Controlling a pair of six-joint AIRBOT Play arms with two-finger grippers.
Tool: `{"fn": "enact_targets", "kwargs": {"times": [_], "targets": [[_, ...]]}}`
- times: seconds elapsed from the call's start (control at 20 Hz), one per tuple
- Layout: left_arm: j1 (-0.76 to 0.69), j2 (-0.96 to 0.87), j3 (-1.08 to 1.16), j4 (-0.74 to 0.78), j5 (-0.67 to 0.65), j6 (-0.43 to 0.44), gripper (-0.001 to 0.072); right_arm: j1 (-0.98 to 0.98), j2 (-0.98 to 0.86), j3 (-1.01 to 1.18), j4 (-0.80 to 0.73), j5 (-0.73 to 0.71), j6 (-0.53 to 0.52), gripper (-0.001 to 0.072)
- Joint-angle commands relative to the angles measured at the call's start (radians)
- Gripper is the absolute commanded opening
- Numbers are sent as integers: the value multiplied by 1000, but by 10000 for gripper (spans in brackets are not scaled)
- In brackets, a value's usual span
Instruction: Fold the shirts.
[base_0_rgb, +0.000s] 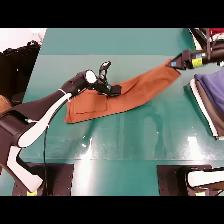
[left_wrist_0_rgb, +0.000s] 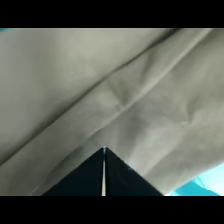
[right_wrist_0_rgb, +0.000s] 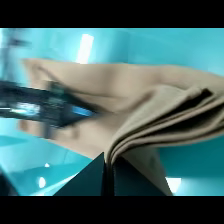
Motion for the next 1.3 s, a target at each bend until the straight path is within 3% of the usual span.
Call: {"fn": "enact_targets", "kwargs": {"times": [0.0,0.5,0.75,1.0,1.05,1.15,1.2,1.25], "targets": [[-2,-42,39,-30,-3,1,27,110,10,113,58,-17,17,17],[52,-21,49,-1,-42,1,27,311,8,160,59,-140,12,18],[245,196,51,227,-139,2,27,467,-42,160,61,-211,-10,18],[476,445,51,373,-212,2,28,756,-187,161,60,-459,-47,21],[510,478,51,373,-220,2,27,809,-220,161,59,-498,-69,96],[562,526,51,373,-239,2,27,879,-269,161,56,-523,-82,485],[578,541,51,373,-252,2,27,894,-282,161,50,-504,-82,529],[584,550,51,373,-267,2,28,893,-285,160,49,-470,-82,522]]}}
